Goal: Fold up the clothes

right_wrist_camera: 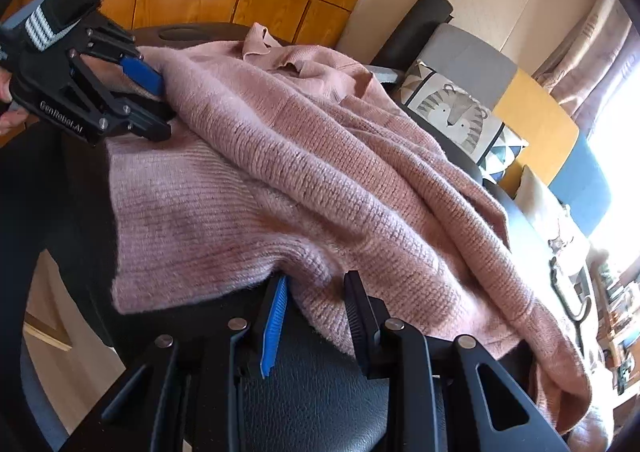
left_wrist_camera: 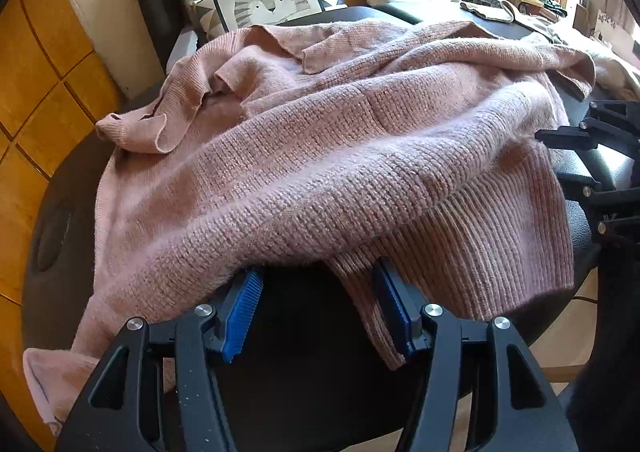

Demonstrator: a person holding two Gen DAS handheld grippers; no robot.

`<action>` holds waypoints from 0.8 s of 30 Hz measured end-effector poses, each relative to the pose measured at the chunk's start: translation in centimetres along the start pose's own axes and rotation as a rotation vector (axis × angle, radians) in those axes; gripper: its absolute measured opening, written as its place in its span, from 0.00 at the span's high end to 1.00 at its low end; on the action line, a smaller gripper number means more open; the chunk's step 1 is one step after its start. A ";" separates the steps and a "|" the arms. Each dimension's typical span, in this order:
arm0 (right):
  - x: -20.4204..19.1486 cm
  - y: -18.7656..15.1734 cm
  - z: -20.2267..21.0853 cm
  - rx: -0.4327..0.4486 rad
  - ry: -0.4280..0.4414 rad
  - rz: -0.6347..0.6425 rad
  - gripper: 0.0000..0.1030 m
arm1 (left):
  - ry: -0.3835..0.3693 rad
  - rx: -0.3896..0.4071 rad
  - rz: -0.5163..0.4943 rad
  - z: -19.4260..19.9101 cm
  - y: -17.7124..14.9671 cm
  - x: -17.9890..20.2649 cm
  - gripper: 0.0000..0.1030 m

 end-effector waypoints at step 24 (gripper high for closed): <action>0.1 -0.7 0.8 -0.040 0.126 -0.063 0.67 | -0.046 0.006 -0.239 1.2 -3.4 -3.1 0.41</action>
Point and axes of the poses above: each gripper's, at about its wrist camera, not at the fingertips, and z roughly against the way its jaws point, x to its right, y to its top, the point moved 9 cm from there along -z, roughly the way its jaws point, and after that the axes turned 8 degrees about -z, right-handed, at the moved point
